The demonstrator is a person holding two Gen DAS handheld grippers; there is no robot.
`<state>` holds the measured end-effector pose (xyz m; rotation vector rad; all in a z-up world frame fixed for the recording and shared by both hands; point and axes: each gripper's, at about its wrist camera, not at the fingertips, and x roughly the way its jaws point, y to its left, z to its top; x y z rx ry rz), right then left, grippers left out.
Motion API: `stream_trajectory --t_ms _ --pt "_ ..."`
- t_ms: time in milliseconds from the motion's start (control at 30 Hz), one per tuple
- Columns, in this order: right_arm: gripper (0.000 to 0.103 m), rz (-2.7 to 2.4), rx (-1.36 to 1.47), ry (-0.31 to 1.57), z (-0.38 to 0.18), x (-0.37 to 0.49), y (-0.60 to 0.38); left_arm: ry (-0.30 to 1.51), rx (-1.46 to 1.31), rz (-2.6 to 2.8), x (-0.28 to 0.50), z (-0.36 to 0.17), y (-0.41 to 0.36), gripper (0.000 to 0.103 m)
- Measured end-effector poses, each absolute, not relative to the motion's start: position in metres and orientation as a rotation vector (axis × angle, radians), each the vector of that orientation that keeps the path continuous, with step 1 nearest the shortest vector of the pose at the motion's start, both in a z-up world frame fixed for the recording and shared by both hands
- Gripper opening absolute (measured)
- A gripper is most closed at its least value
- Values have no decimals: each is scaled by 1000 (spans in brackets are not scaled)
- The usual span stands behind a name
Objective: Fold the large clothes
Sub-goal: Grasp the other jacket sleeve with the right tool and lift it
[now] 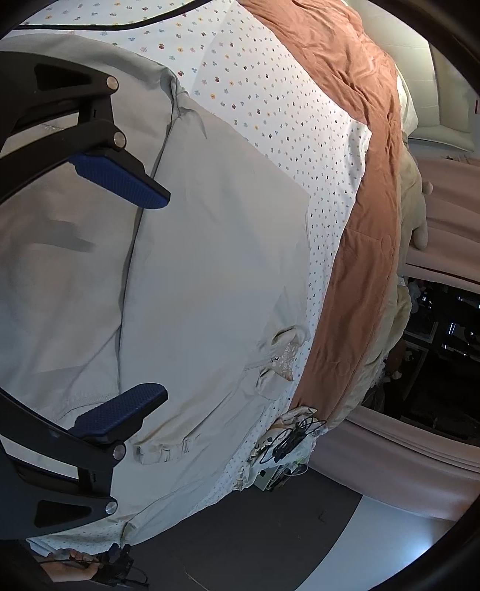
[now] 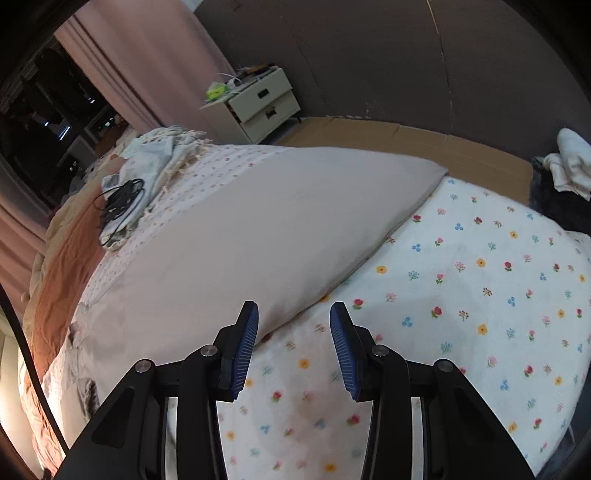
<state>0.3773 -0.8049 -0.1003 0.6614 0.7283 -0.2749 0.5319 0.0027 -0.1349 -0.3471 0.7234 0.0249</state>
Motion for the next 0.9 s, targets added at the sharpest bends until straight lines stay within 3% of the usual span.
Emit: stream_trajectory --t_ms 300,433,567,900 --pt "38 -291 757 672 -126 406 -836 754 -303 38 536 -145 0 97" --pt "27 -312 768 655 -133 415 -845 758 -301 42 536 -146 2 97" --pt "6 -328 733 659 -131 421 -841 753 -316 41 536 -145 6 97" --pt "1 -255 556 542 -38 403 -793 735 -346 32 534 -137 12 97"
